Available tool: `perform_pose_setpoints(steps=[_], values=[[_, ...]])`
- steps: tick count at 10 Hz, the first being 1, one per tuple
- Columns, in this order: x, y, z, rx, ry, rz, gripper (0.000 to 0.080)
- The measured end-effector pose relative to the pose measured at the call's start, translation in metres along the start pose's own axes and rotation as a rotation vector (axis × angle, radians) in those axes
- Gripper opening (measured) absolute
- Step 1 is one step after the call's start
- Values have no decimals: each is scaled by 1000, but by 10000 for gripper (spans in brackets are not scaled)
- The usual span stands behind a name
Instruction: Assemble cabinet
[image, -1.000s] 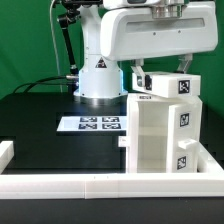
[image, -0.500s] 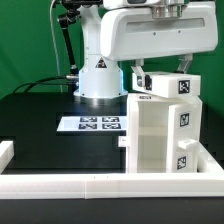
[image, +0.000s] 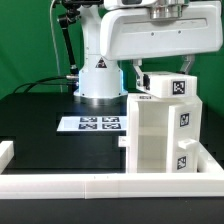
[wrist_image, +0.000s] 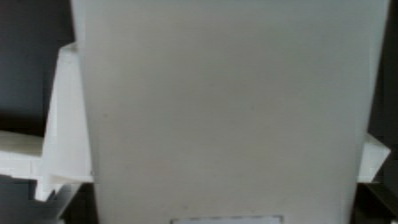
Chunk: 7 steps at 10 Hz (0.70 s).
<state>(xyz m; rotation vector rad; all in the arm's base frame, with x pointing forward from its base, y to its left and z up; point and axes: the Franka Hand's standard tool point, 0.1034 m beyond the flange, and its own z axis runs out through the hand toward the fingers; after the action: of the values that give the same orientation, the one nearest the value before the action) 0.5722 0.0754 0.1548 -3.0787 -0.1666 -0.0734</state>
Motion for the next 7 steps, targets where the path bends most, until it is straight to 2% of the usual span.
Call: perform_pose_setpoints(steps=[2, 7], values=[[0, -1, 1, 13, 11, 247, 560], [1, -4, 1, 44, 34, 603, 560]])
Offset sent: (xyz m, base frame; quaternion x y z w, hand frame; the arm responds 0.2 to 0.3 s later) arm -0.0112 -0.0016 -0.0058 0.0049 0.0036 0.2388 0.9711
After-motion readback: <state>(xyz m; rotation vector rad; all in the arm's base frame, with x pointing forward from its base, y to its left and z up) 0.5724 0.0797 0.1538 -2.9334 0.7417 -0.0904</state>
